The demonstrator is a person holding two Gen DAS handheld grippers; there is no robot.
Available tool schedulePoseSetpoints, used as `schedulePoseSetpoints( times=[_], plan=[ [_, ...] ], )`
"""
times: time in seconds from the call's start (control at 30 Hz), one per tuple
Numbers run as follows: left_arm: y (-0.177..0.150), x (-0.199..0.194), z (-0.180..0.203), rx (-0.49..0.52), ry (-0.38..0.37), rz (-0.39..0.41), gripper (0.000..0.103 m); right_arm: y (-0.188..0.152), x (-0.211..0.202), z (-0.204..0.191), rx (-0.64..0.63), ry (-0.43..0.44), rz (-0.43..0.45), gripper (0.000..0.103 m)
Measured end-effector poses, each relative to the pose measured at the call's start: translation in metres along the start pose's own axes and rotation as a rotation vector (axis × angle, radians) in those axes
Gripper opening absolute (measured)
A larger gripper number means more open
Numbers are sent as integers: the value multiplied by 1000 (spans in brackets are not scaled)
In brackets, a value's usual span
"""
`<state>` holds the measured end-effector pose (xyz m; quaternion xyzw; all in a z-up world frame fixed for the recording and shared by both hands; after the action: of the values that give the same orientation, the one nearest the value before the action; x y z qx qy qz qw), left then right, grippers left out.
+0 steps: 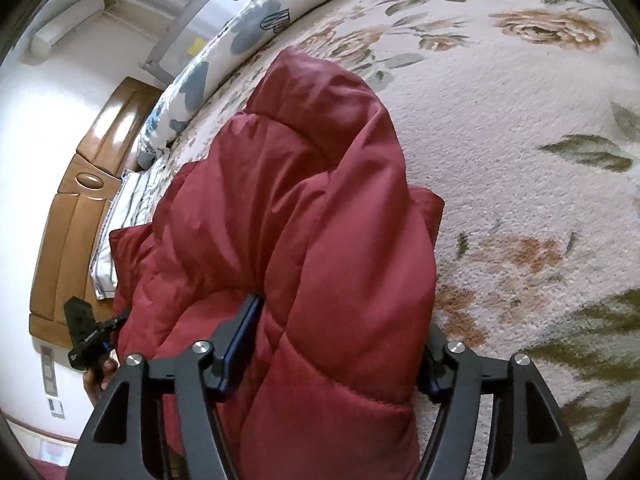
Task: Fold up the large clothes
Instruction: 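Lift the jacket edge with both grippers and fold it over the bundle, then open both grippers and release the folded jacket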
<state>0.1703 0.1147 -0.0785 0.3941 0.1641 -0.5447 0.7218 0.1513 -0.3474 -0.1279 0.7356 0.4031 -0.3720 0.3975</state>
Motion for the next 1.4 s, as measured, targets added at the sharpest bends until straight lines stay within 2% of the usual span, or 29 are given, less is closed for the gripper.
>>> schedulePoseSetpoints(
  times=[0.03,0.1,0.23,0.4,0.67,0.83,0.93,1.1,1.13,1.17,1.2,1.23,1.3,1.33,1.4],
  plan=[
    [0,-1,2,10,10,5,57,1,0,1,4,-11,-3,78],
    [2,-3,7,37,36,14,58,4,-1,2,12,-41,1,83],
    [8,-9,9,67,78,35,60,9,-4,1,-3,-76,17,83],
    [15,-14,1,54,83,47,64,17,-10,-4,-27,-126,45,83],
    [27,-20,7,68,123,85,64,35,-21,-6,-20,-145,106,83],
    [49,-15,21,104,135,95,64,50,-17,-13,-44,-167,120,83],
    [63,-8,31,134,141,96,70,67,-11,-18,-54,-169,123,83],
    [80,11,37,169,182,99,70,97,5,-24,-48,-141,107,83],
    [81,16,37,177,196,93,64,101,7,-25,-48,-136,105,82],
    [81,19,36,181,205,88,56,103,9,-27,-50,-135,104,81],
    [80,23,35,182,205,72,33,104,9,-29,-53,-141,113,66],
    [80,26,34,175,206,60,20,104,8,-30,-58,-152,120,44],
    [79,24,37,171,199,72,15,101,3,-34,-65,-170,135,24],
    [79,22,40,176,194,82,13,99,-1,-36,-65,-165,153,20],
    [81,16,49,181,179,104,13,96,-19,-41,-75,-175,229,18]
  ],
)
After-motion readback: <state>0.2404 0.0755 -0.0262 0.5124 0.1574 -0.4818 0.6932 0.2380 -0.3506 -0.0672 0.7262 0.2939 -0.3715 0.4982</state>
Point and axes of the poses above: each gripper's, at about its wrist camera, not at the fingertips, and x roughly the way its jaws point, z to its right, y to its top, the point moved 3 cm from there along x, roughly the way its jaws point, and after that the axes turned 13 degrees about -y, right-handed, at the moved point
